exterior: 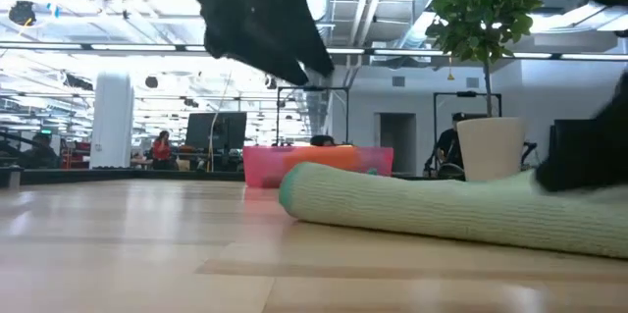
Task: Fold microfiber towels
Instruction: Fold the green microfiber cloth, then stack the green microfiber cloth on top of the yellow microfiber cloth in the red bin
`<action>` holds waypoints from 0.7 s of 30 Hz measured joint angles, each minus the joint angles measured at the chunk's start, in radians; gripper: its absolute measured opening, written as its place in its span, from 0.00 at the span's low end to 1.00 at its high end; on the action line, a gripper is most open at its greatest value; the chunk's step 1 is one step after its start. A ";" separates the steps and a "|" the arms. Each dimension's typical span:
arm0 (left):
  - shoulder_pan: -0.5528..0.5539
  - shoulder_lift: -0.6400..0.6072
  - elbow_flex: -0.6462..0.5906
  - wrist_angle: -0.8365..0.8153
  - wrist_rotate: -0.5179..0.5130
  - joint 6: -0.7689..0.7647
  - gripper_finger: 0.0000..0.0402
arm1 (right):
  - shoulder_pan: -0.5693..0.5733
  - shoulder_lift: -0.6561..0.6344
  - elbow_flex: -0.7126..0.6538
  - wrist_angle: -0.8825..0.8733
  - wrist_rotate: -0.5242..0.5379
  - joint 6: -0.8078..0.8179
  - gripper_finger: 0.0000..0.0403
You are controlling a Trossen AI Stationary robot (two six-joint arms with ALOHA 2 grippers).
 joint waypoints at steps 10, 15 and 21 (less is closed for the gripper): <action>0.080 -0.166 0.002 -0.189 0.207 -0.278 0.73 | 0.023 -0.356 0.003 -0.290 -0.311 0.167 0.58; 0.088 -0.170 0.001 -0.211 0.245 -0.310 0.73 | 0.092 -0.377 0.003 -0.452 -0.324 0.494 0.57; 0.131 -0.165 -0.093 -0.116 0.383 -0.369 0.73 | 0.121 -0.312 -0.010 -0.435 -0.311 0.749 0.57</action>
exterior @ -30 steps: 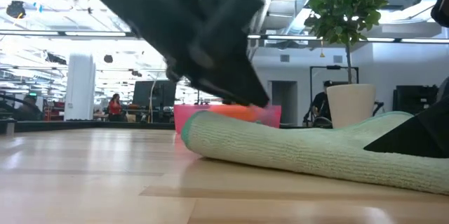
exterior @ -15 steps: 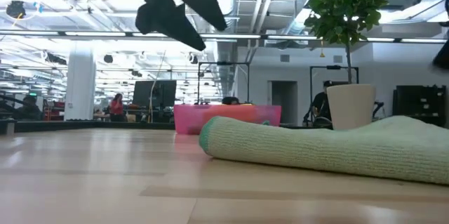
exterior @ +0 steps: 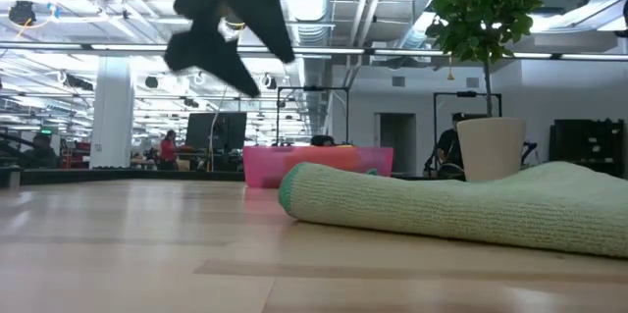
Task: Fold microfiber towels
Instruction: Stack the green microfiber cloth on top of the yellow microfiber cloth in the red bin
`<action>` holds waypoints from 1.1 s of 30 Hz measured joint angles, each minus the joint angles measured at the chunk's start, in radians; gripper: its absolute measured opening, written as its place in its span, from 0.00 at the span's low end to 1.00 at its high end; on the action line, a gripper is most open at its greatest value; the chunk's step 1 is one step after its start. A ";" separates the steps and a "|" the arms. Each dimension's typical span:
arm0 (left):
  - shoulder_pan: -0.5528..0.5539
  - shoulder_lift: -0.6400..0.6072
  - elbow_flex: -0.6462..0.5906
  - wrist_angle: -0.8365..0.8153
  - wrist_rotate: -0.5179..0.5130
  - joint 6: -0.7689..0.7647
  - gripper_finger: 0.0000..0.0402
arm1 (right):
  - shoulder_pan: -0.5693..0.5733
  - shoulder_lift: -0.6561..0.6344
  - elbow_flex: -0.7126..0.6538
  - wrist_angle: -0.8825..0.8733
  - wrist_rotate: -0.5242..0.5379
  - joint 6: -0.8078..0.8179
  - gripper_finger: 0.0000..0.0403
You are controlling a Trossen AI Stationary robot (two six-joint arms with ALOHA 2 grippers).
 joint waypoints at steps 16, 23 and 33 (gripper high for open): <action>0.063 0.030 -0.255 0.434 0.148 -0.107 0.73 | -0.139 0.147 -0.033 0.202 -0.041 0.059 0.63; 0.064 0.100 -0.252 0.523 0.148 -0.140 0.73 | -0.160 0.192 -0.032 0.233 -0.030 0.094 0.63; 0.087 0.263 -0.243 0.761 0.224 -0.141 0.73 | -0.226 0.194 -0.034 0.234 -0.023 -0.018 0.63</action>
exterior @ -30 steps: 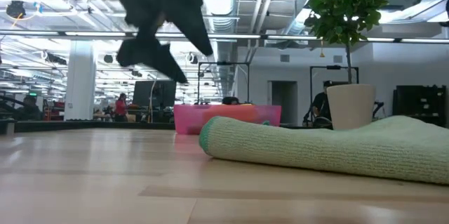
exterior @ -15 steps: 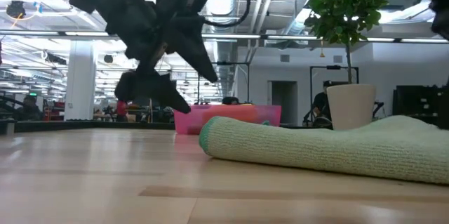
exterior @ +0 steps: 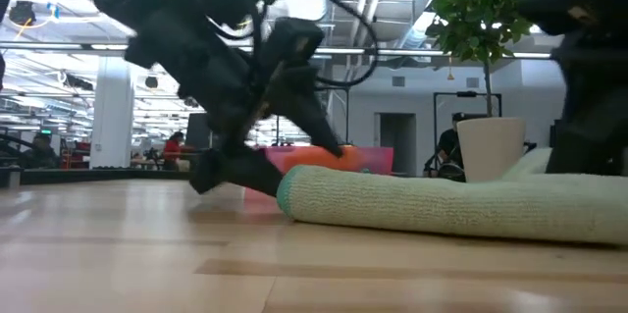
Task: Fold microfiber towels
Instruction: Stack the green microfiber cloth on top of the yellow microfiber cloth in the red bin
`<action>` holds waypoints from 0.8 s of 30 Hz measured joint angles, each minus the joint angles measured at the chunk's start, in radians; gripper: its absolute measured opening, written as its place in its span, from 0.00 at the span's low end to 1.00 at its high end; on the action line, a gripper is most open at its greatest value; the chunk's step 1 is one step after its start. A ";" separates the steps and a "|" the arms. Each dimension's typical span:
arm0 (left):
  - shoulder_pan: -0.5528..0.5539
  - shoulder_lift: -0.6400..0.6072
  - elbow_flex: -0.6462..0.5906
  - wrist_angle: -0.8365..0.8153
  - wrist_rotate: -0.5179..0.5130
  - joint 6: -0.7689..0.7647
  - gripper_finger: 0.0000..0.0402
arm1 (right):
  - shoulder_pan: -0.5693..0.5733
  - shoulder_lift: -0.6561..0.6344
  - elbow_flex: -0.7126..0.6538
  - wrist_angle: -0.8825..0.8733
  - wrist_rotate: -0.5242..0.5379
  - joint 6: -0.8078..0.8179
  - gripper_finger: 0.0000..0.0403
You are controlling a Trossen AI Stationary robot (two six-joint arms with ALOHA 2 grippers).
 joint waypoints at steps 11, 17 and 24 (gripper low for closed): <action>-0.001 0.040 0.018 0.053 0.008 0.007 0.73 | 0.083 -0.052 0.002 -0.018 0.097 0.075 0.63; -0.003 0.043 0.017 0.071 -0.015 0.015 0.73 | 0.116 -0.042 0.001 -0.065 0.105 0.181 0.63; -0.007 0.043 0.017 0.084 -0.012 0.026 0.72 | 0.062 0.002 0.000 -0.052 0.087 0.176 0.63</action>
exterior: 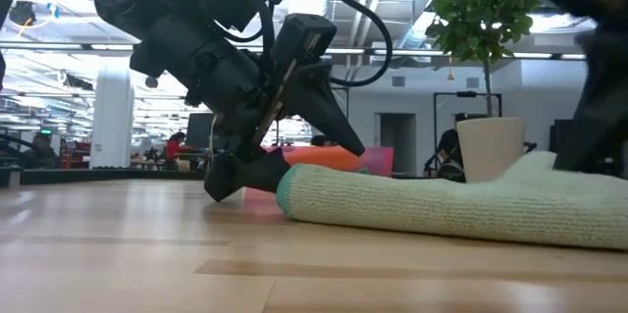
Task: Fold microfiber towels
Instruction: Stack the green microfiber cloth on top of the yellow microfiber cloth in the red bin
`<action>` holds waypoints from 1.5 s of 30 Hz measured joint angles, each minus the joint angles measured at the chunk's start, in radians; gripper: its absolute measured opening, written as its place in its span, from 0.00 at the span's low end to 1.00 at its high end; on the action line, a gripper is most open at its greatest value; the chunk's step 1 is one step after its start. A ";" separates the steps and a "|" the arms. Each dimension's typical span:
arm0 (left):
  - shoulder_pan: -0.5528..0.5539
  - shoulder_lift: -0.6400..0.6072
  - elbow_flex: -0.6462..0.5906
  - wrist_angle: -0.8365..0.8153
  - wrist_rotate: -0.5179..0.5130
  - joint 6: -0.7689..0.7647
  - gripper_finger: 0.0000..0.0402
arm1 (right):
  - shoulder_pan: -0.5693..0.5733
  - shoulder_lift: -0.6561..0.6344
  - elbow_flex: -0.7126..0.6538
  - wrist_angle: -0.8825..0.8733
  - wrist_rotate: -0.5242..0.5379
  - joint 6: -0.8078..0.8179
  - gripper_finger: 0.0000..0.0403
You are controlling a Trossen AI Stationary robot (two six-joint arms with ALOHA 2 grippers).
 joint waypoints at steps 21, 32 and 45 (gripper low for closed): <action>0.000 0.000 0.002 -0.036 -0.027 0.014 0.59 | -0.062 0.046 0.004 0.028 -0.026 -0.037 0.57; 0.003 0.044 0.012 -0.036 -0.021 -0.002 0.52 | -0.096 0.049 0.002 0.044 -0.034 -0.091 0.49; -0.001 0.076 0.151 -0.209 0.021 0.117 0.03 | -0.096 0.049 -0.002 0.049 0.028 -0.212 0.05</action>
